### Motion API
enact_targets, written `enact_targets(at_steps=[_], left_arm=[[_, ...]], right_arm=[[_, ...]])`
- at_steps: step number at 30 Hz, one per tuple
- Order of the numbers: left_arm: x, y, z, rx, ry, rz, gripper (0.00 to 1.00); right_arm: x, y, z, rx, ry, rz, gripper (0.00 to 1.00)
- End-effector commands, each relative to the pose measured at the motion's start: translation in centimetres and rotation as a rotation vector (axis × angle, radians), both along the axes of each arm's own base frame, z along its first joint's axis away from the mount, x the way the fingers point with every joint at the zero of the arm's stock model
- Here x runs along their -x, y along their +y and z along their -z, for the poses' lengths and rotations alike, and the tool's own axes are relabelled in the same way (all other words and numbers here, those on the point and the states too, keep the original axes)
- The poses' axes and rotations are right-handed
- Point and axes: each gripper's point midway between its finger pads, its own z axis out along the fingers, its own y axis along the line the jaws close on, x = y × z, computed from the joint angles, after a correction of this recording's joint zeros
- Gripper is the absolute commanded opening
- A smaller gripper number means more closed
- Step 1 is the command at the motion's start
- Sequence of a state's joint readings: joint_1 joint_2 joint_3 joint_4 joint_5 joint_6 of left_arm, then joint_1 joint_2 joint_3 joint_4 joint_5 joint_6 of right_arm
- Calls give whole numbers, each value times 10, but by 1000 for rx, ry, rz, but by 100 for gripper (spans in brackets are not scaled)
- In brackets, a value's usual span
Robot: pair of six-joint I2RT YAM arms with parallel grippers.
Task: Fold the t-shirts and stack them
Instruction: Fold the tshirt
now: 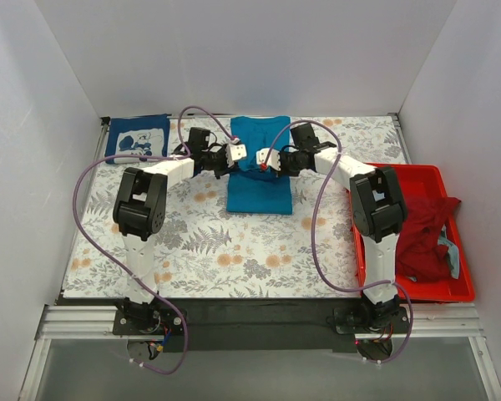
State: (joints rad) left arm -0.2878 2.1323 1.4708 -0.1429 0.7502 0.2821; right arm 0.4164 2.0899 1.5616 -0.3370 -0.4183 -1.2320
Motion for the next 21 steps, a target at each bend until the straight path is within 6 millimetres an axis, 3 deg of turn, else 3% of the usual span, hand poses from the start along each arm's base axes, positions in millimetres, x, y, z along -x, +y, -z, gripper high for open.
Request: enact_targets(at_steps=[1,9,11,14,15,17,18,19,21], left_arm=[[-23,-3,-28,34,-104,2,0],[-32,-2,-13,27,-103,-20,0],[-35,-1,-9,24,-102,-36,5],[-37,-1,-12,44,-84,-67,23],[-38,2,-13,48,-73,-89,26],[-43,7,-34,91,-76,-133,34],[-43,10,-40,102,-70,-148,35],[-41,13,-62,125,-87,-157,36],[-27,23,-66,138,-52,-171,39]], right_arm=[[-27,6,-28,-31,-109,-14,1],[-34,5,-16,-15,-102,0,1],[-38,2,-14,0,-106,21,1],[-41,-3,-13,20,-105,59,27],[-43,-5,-22,16,-118,70,43],[-45,-9,-39,3,-138,98,55],[-46,-12,-48,-4,-150,115,56],[-47,-15,-57,-17,-152,139,57],[-39,-19,-81,-46,-154,157,59]])
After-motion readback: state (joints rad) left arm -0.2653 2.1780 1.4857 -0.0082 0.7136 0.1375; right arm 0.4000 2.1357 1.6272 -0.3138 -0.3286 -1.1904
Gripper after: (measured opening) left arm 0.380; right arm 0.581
